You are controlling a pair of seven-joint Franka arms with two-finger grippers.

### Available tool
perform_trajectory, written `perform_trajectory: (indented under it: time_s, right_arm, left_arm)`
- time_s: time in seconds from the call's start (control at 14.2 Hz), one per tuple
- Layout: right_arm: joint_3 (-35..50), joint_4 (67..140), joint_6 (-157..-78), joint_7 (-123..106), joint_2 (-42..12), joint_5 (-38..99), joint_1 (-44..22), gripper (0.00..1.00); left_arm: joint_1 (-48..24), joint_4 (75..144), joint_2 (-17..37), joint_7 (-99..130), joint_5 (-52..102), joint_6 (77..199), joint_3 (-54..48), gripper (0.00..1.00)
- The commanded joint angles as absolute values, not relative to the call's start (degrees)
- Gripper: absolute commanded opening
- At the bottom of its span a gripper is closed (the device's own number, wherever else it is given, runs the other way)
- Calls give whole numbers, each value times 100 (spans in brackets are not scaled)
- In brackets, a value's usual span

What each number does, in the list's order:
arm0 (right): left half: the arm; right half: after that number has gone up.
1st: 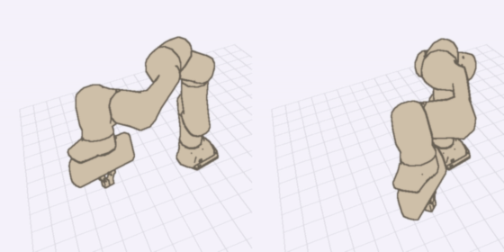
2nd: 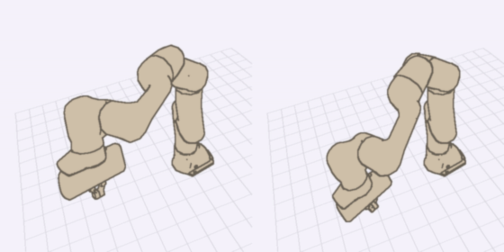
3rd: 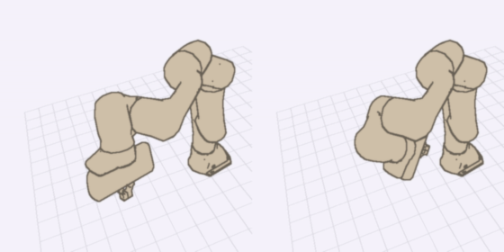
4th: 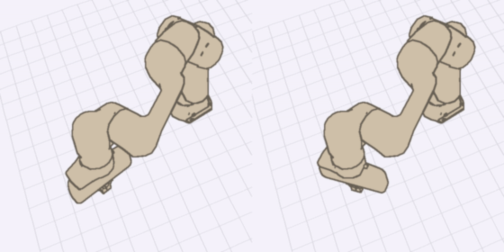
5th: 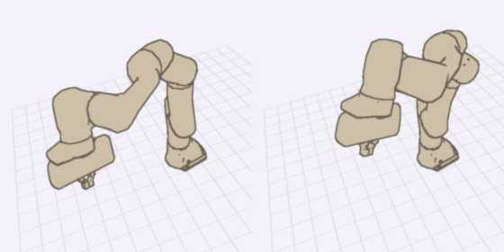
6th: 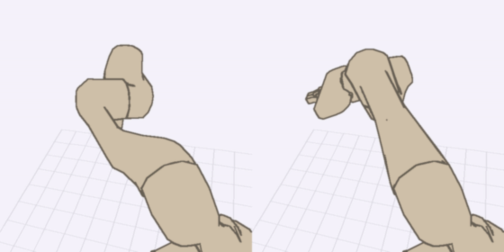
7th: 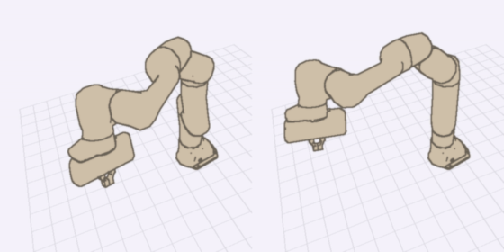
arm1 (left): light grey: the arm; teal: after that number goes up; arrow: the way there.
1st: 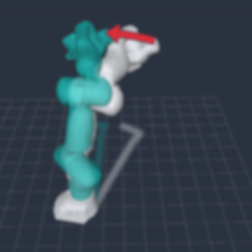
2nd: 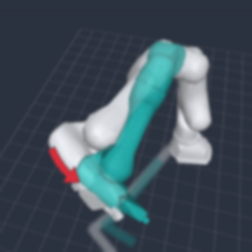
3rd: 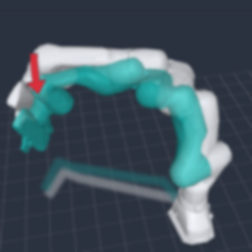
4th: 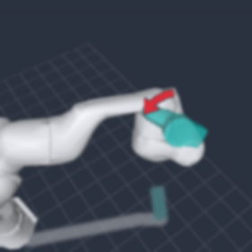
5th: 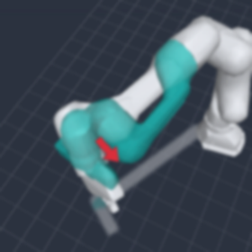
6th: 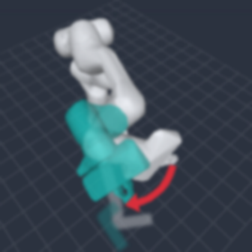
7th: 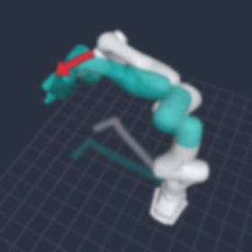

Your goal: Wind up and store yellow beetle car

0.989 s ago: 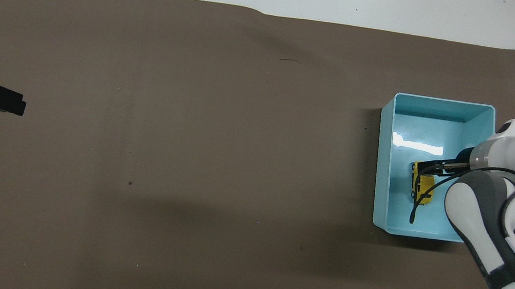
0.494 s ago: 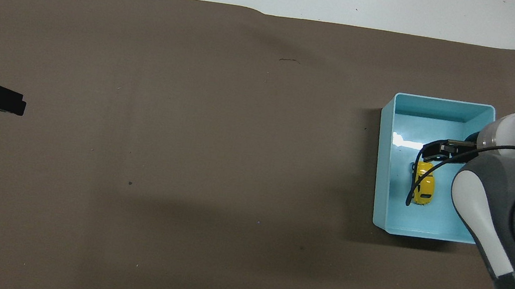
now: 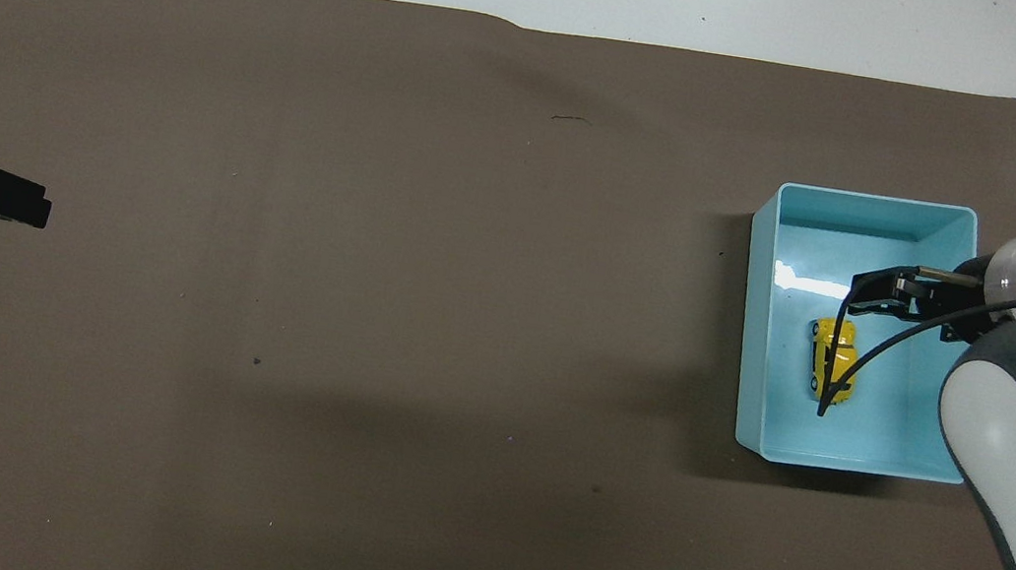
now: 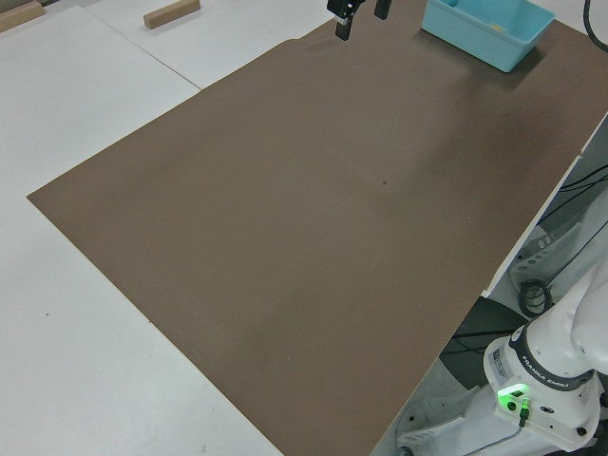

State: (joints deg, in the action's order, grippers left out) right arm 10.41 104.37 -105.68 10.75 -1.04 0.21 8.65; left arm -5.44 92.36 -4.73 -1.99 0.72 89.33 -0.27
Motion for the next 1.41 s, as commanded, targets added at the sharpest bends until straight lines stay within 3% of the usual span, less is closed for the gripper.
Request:
perform_trajectory:
  time_s: [0.0, 0.49, 1.34]
  right_arm:
    - [1134, 9933, -10065, 1099, -219, 114, 958, 100]
    - [1142, 9072, -9107, 1011, -272, 53, 958, 100]
    - [1186, 8640, -8807, 556, -343, -18, 958, 100]
  left_arm:
    - [-422, 9246, -554, -299, 158, 8851, -88, 100]
    - [-422, 9246, -554, -299, 158, 8851, -88, 100]
    - [-422, 9246, -554, -299, 158, 8851, -88, 100]
